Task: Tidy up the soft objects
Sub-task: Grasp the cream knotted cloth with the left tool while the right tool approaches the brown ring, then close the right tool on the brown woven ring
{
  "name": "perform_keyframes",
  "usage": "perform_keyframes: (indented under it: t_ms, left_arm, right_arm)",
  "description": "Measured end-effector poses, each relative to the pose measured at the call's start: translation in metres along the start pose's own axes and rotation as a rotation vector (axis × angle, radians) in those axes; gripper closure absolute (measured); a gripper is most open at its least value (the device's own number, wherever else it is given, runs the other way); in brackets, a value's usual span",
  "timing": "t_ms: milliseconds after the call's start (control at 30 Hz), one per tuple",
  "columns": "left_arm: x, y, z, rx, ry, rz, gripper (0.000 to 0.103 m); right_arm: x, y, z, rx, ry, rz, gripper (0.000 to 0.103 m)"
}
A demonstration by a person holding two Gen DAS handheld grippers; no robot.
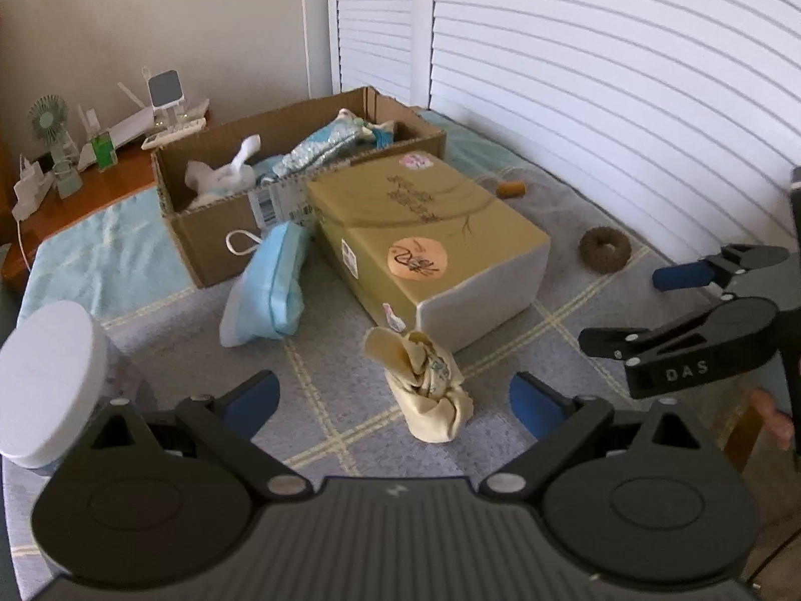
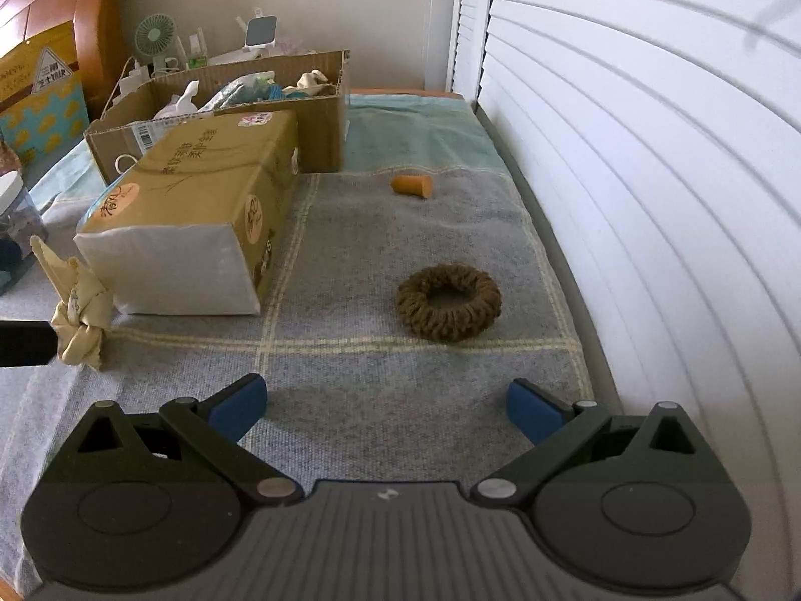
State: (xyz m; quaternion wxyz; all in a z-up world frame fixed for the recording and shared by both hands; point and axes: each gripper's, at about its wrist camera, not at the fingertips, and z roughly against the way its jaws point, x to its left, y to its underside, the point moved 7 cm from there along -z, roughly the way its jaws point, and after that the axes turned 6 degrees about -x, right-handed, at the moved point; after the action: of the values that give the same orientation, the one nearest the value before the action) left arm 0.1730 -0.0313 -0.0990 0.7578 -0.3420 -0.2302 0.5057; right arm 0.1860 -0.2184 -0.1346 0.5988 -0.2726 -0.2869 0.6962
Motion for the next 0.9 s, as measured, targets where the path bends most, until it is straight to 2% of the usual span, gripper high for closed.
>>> perform_keyframes:
  t_ms: [67,233,367,433,500,767,900]
  left_arm:
    - [-0.003,0.0,-0.004,-0.002,0.003,0.005,0.011]
    - [-0.014,0.002,-0.013,0.011,0.03,-0.003,0.034]
    - [-0.02,0.005,-0.019,0.025,0.035,0.005,0.047]
    - [-0.018,0.006,-0.02,0.025,0.031,0.019,0.064]
    - [-0.016,0.007,-0.021,0.03,0.034,0.041,0.074]
    - [-0.005,0.01,-0.009,0.028,0.039,0.077,0.076]
    - [0.0,0.011,-0.006,0.025,0.033,0.079,0.076]
  right_arm:
    - [0.0,0.001,0.001,-0.015,0.003,0.0,0.0]
    - [0.0,0.006,0.007,-0.042,0.013,-0.008,0.0]
    - [0.0,0.005,0.006,-0.047,0.016,-0.009,0.0]
    - [0.001,0.006,0.007,-0.05,0.013,-0.004,0.0]
    - [0.001,0.006,0.007,-0.054,0.011,-0.004,0.0]
    - [0.003,0.006,0.011,-0.056,-0.01,0.014,0.0]
    - [0.0,-0.001,0.012,-0.077,0.007,-0.007,0.0]
